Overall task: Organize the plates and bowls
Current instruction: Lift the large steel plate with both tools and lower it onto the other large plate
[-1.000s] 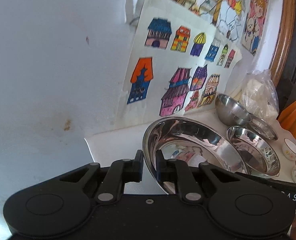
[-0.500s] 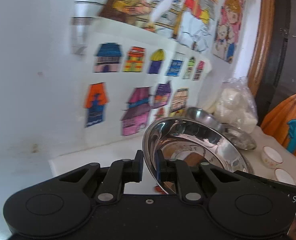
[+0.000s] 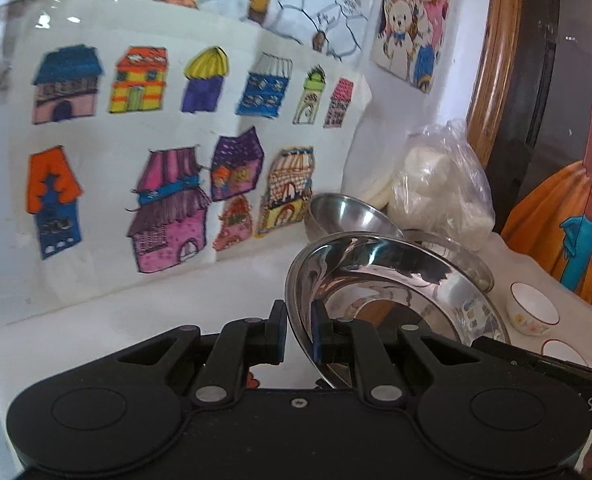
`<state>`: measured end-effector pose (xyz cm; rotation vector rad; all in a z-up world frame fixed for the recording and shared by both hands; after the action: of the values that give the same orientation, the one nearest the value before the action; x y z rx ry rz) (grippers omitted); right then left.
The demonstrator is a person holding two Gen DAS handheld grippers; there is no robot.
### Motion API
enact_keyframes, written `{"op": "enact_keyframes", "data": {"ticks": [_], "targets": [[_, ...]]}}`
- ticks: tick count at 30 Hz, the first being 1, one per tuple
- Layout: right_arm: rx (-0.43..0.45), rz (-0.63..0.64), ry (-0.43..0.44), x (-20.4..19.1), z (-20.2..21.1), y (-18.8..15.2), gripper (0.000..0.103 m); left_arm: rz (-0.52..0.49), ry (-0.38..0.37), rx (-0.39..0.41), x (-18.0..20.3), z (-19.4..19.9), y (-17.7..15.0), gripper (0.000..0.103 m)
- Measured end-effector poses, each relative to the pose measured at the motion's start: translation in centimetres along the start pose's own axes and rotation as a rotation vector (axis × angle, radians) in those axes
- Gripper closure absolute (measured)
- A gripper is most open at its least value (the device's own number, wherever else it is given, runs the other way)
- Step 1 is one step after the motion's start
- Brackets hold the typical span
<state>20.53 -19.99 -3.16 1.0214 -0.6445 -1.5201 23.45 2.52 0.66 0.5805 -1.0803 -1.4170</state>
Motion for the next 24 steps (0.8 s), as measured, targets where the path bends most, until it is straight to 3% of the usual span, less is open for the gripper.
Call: {"op": "enact_keyframes", "data": {"ticks": [24], "targets": [[-0.021, 0.062, -0.093, 0.5, -2.0, -0.1, 0.076, -0.041, 0.025, -0.102, 0.9, -4.2, -1.1, 0.089]]}}
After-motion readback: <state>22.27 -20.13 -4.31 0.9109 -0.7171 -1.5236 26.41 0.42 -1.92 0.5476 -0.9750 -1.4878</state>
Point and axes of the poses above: each gripper's, at about its wrist camera, not at the fingertips, and z roughly against the way its jaws point, x to its right, y to its top, the point moved 2 cm from there along -z, roughly the way its jaws point, and after that the axes turned 9 degrees about -y, right-handed, at the moved point
